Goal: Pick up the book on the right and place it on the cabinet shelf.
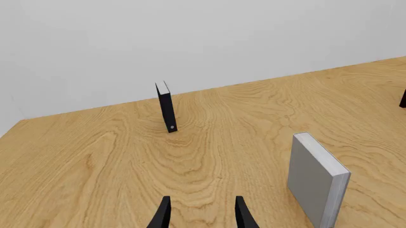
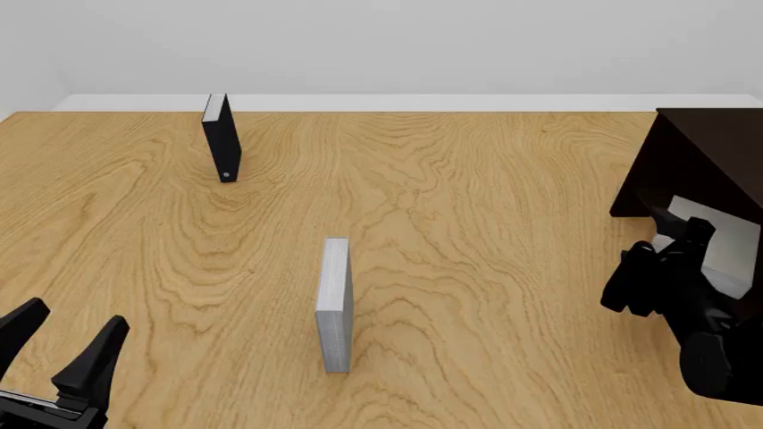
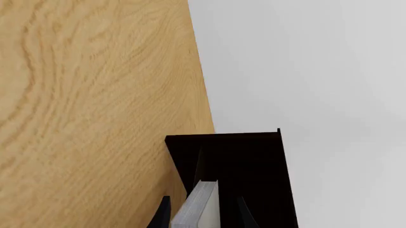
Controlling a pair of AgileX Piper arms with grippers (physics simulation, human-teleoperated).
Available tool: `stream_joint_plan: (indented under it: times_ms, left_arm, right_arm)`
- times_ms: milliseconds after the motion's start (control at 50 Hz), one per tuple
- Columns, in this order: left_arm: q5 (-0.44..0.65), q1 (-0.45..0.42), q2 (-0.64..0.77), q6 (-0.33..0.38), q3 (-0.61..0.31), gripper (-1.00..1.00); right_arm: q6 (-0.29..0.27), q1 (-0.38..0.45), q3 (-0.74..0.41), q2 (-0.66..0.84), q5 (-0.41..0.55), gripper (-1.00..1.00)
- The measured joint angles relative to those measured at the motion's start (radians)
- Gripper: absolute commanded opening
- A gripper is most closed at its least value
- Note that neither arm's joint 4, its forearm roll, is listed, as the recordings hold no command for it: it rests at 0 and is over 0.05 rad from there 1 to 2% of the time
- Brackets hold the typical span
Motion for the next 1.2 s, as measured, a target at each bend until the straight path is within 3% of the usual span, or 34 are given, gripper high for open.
stream_joint_plan:
  times_ms: [1200]
  left_arm:
    - [0.005,-0.003,-0.003,0.000,0.000,1.00]
  right_arm:
    - [-0.007,-0.068,0.036,-0.037,-0.006,1.00]
